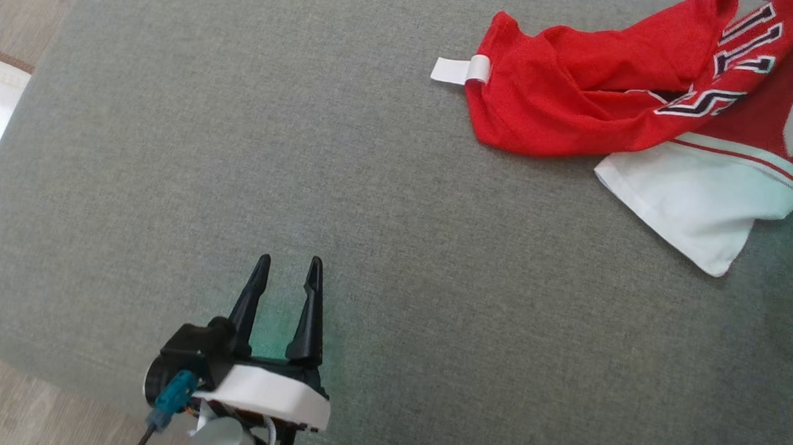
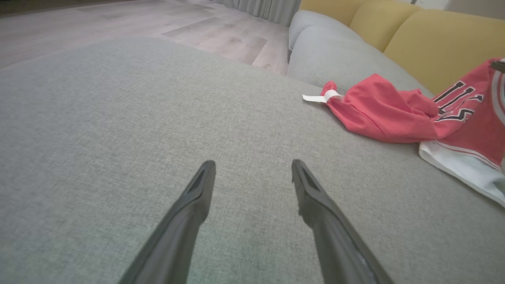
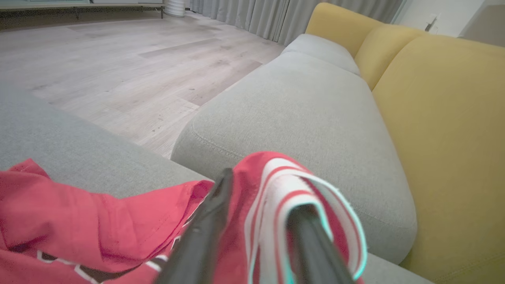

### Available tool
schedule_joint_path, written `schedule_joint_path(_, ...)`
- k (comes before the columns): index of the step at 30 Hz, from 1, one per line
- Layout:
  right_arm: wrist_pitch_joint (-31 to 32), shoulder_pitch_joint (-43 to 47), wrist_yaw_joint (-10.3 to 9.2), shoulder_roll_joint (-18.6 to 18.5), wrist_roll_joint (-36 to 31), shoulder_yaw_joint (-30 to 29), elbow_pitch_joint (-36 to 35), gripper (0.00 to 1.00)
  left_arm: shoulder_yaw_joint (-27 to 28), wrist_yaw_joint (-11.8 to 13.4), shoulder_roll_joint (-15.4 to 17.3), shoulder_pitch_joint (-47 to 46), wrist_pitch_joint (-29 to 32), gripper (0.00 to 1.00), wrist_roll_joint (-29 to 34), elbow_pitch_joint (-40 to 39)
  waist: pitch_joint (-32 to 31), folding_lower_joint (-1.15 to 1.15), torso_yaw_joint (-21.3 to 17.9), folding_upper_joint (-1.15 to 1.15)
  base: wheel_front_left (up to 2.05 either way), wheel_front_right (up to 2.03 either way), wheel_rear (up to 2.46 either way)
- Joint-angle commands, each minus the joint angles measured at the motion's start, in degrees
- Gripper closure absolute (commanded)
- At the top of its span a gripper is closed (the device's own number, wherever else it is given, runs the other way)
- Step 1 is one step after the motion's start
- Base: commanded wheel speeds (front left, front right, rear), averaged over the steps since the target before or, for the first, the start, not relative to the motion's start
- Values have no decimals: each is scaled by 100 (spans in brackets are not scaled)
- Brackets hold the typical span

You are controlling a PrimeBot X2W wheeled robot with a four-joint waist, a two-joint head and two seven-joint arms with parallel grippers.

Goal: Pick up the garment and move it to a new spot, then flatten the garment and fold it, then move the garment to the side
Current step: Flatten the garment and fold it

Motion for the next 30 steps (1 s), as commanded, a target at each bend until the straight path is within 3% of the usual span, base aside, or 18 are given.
schedule_joint_path(1, -146, -163, -4, 42, 27, 94, -78, 0, 183, -11, 4, -172, -64, 0, 76, -105, 11, -2, -12, 0, 0, 0, 0)
schedule_joint_path(7, -506, -59, -4, 193, 358, 354, 393, 0, 255, -33, 6, -188, -69, 0, 119, -49, -119, -2, -259, 0, 0, 0, 0)
schedule_joint_path(14, -627, 363, -4, 239, 747, 383, 345, 0, 358, -18, 99, -138, -71, 0, 145, -68, -404, -2, -672, 0, 0, 0, 0)
schedule_joint_path(24, -694, 1493, -4, 493, 1015, 375, -538, 0, 411, 66, 220, 47, -39, 0, 106, -169, -816, -2, -978, 0, 0, 0, 0)
schedule_joint_path(30, -370, 2499, -4, 817, 1102, 725, -1287, 0, 403, 97, 273, 95, 3, 0, 90, -277, -846, -2, -979, 0, 0, 0, 0)
